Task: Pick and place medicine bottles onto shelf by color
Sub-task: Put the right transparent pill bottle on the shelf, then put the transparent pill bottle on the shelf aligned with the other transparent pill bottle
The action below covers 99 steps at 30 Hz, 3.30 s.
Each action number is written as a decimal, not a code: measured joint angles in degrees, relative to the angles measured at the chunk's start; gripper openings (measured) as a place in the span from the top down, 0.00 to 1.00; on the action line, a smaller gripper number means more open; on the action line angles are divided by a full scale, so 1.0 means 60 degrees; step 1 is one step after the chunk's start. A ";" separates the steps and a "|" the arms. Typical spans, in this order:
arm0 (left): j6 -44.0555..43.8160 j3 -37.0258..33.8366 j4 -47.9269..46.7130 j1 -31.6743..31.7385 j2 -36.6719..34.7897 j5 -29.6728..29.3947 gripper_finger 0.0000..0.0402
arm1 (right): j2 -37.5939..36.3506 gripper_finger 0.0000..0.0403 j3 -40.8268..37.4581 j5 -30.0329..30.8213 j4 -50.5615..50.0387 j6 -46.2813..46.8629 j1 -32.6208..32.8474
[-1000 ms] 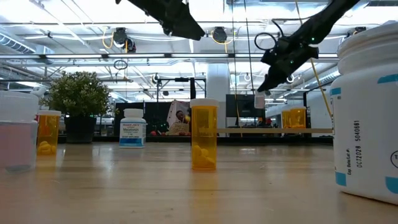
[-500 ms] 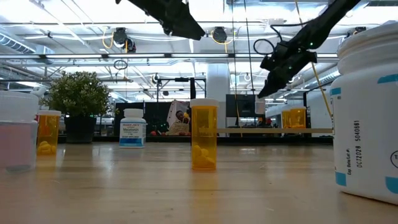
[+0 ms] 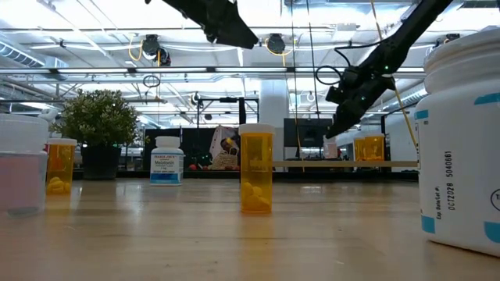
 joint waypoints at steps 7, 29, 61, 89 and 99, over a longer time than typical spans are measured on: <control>0.0037 0.0000 0.0000 0.0000 0.0000 0.0000 0.41 | 0.0040 0.63 0.0000 -0.0004 -0.0104 -0.0004 -0.0004; -0.0020 0.0004 -0.0007 0.0000 0.0000 0.0095 0.41 | 0.0109 0.60 0.0000 0.0270 -0.0354 0.0024 -0.0066; -0.0025 0.0004 -0.0007 0.0000 0.0000 0.0335 0.41 | 0.0106 0.52 0.0000 0.0243 -0.0478 -0.0009 -0.0062; -0.0508 0.0020 -0.0506 -0.0054 -0.0228 -0.0376 0.41 | -0.3370 0.52 -0.0004 0.2491 -0.0862 0.2122 0.2740; -0.1226 0.0033 -0.1897 -0.1217 -0.0881 -0.1071 0.41 | -0.5157 0.52 -0.0066 0.3210 -0.1047 0.4306 0.5788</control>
